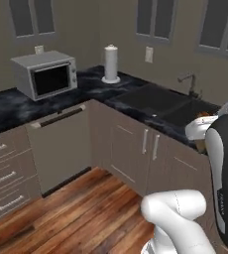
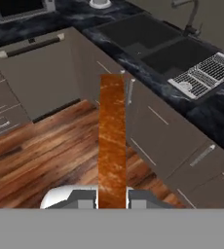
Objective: Start the toaster. Once the lever pops up, take the bread to the plate on the dining counter.
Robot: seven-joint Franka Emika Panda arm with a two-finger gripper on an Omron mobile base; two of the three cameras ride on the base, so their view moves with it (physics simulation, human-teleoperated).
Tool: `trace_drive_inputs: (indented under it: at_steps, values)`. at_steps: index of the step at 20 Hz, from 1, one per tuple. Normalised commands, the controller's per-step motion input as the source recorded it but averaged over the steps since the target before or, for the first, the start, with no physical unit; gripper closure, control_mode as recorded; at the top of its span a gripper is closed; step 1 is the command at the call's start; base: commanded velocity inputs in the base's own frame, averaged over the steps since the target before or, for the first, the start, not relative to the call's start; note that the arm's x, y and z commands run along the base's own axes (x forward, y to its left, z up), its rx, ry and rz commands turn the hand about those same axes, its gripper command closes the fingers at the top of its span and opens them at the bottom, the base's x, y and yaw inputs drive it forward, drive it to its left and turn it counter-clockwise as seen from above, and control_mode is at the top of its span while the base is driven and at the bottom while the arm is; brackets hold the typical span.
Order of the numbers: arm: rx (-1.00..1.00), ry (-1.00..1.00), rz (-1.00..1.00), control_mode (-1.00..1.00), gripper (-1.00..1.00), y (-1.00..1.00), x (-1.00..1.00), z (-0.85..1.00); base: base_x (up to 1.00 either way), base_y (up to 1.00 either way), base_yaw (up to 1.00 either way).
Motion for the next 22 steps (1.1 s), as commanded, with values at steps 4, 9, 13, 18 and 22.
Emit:
trace_drive_inputs:
  at_steps: [4, 9, 13, 18, 22]
  values:
    - [0.00, 0.00, 0.00, 1.00, 1.00, 0.00, 0.00, 0.00, -0.13, 0.35, 0.76]
    - [0.00, 0.00, 0.00, 1.00, 1.00, 0.00, 0.00, 0.00, -0.05, 0.43, 0.74]
    - [0.00, 0.00, 0.00, 1.00, 1.00, 0.00, 0.00, 0.00, -0.01, 0.50, 0.71]
    - [0.00, 0.00, 0.00, 1.00, 1.00, 0.00, 0.00, 0.00, 0.00, 0.47, 0.72]
    - [0.00, 0.00, 0.00, 1.00, 1.00, 0.00, 0.00, 0.00, 0.00, 0.45, 0.76]
